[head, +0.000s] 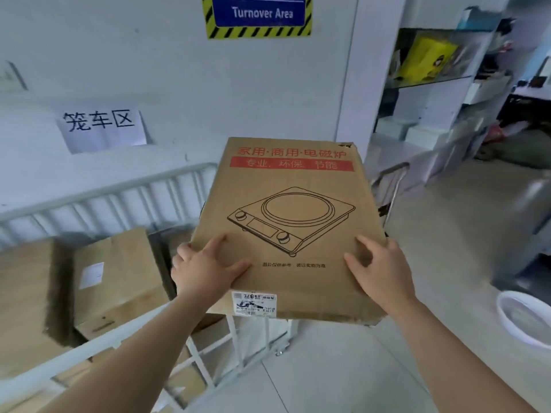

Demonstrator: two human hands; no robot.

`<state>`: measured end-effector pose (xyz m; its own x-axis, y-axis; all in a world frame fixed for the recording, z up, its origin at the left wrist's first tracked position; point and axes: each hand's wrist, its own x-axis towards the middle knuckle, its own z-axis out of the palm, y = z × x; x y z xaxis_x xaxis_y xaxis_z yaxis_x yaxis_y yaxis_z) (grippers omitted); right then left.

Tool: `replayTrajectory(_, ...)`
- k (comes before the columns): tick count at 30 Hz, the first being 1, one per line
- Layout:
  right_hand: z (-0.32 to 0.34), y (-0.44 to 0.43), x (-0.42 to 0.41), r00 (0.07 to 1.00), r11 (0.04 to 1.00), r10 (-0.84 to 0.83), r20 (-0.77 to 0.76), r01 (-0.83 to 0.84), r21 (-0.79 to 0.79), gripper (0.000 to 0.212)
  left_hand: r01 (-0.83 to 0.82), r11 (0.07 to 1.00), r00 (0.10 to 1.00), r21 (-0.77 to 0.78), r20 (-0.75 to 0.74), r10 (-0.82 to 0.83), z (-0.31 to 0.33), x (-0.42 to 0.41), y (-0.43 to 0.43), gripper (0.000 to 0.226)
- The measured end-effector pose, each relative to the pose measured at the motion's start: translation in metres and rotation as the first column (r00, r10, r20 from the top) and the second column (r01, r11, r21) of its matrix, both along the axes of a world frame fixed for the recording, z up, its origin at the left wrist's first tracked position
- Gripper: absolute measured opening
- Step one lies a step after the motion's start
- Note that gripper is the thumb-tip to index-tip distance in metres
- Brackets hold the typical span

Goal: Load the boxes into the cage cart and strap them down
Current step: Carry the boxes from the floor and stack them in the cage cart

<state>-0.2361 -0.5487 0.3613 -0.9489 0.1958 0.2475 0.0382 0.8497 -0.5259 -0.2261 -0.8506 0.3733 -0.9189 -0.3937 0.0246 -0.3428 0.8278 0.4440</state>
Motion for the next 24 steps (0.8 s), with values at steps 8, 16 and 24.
replayTrajectory(8, -0.007, -0.138, -0.097, 0.972, 0.974, 0.227, 0.066, -0.228, 0.003, 0.057, -0.235, 0.972, 0.97, -0.001, 0.06, 0.234, -0.002, -0.026, -0.127, 0.082)
replayTrajectory(16, -0.028, -0.211, -0.207, 0.911, 0.917, 0.392, 0.128, -0.398, 0.022, 0.056, -0.391, 0.92, 0.913, -0.005, 0.122, 0.388, -0.028, -0.085, -0.183, 0.084)
replayTrajectory(24, -0.067, -0.257, -0.32, 0.83, 0.85, 0.508, 0.232, -0.527, 0.023, 0.055, -0.526, 0.85, 0.827, 0.007, 0.236, 0.51, -0.067, -0.158, -0.21, 0.087)
